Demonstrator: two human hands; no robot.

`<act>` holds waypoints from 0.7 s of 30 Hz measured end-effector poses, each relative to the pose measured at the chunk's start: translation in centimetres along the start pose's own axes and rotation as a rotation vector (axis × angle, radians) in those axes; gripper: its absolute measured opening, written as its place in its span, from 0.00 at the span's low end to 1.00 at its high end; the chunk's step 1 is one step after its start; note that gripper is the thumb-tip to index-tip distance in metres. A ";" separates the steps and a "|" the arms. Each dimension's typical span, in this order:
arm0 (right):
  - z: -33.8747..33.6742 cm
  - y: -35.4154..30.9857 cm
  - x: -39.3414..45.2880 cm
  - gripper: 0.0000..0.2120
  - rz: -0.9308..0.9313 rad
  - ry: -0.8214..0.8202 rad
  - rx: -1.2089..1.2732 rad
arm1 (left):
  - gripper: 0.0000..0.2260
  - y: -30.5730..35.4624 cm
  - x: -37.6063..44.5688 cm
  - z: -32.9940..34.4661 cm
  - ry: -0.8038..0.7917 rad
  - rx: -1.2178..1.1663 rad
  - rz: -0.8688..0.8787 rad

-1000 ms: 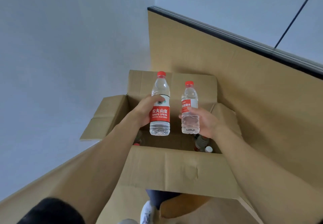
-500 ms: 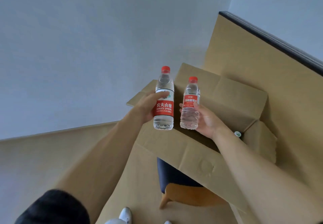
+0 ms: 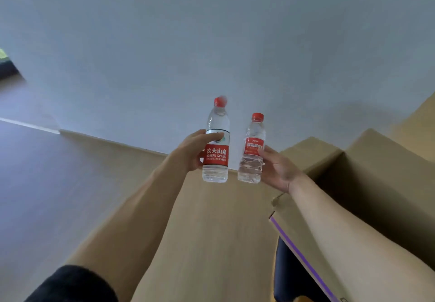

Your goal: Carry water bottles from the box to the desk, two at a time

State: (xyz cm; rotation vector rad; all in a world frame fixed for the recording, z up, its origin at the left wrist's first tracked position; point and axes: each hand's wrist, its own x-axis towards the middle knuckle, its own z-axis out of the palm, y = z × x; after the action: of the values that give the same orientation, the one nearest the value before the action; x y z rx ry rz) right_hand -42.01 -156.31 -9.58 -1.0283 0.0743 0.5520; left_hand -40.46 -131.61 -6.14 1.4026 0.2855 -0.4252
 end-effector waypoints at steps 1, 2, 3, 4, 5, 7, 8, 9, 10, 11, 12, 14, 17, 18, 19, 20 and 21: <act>1.8 0.5 1.5 0.24 0.011 -0.017 -0.019 | 0.17 0.3 -0.3 -2.3 0.027 -0.008 0.004; 3.6 1.1 3.0 0.23 0.025 -0.036 -0.035 | 0.17 0.5 -0.6 -4.6 0.054 -0.018 0.011; 5.4 1.7 4.5 0.22 0.043 -0.061 -0.044 | 0.16 0.8 -0.9 -6.9 0.081 -0.026 0.021; 7.2 2.4 5.9 0.21 0.065 -0.093 -0.051 | 0.16 1.0 -1.2 -9.2 0.107 -0.034 0.032; 9.1 3.1 7.3 0.20 0.088 -0.134 -0.063 | 0.15 1.2 -1.6 -11.4 0.132 -0.044 0.042; 13.1 4.5 9.9 0.20 0.117 -0.241 -0.109 | 0.15 1.4 -2.5 -15.9 0.181 -0.071 0.060; 15.2 5.3 11.2 0.21 0.119 -0.280 -0.143 | 0.15 1.5 -3.1 -18.0 0.206 -0.086 0.067; 17.1 6.1 12.4 0.23 0.115 -0.304 -0.177 | 0.15 1.5 -3.7 -20.1 0.230 -0.103 0.075; 19.0 6.9 13.6 0.25 0.112 -0.321 -0.206 | 0.15 1.5 -4.3 -22.1 0.255 -0.123 0.082; 20.9 7.7 14.7 0.27 0.111 -0.333 -0.237 | 0.15 1.4 -5.0 -24.0 0.281 -0.145 0.089; 22.6 8.5 15.8 0.29 0.112 -0.342 -0.272 | 0.16 1.3 -5.7 -25.8 0.310 -0.169 0.095; 26.1 9.9 17.8 0.29 0.119 -0.368 -0.334 | 0.17 1.0 -7.1 -29.2 0.370 -0.217 0.110; 30.8 12.0 20.7 0.25 0.147 -0.501 -0.384 | 0.18 0.5 -9.0 -33.8 0.439 -0.284 0.152; 32.3 12.7 21.6 0.24 0.155 -0.553 -0.407 | 0.18 0.4 -9.5 -35.2 0.460 -0.304 0.161; 33.7 13.4 22.6 0.24 0.165 -0.591 -0.433 | 0.18 0.2 -10.1 -36.5 0.485 -0.325 0.169; 35.0 14.2 23.6 0.25 0.176 -0.619 -0.454 | 0.18 -0.1 -10.6 -37.8 0.514 -0.342 0.180; 36.3 14.9 24.7 0.27 0.187 -0.650 -0.467 | 0.18 -0.3 -11.0 -39.0 0.541 -0.354 0.192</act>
State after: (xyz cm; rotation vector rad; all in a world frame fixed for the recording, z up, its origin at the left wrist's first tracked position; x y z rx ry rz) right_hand -34.72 -110.50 -9.94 -1.2509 -0.5623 1.0847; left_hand -48.21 -91.81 -7.48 1.1592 0.6269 0.1685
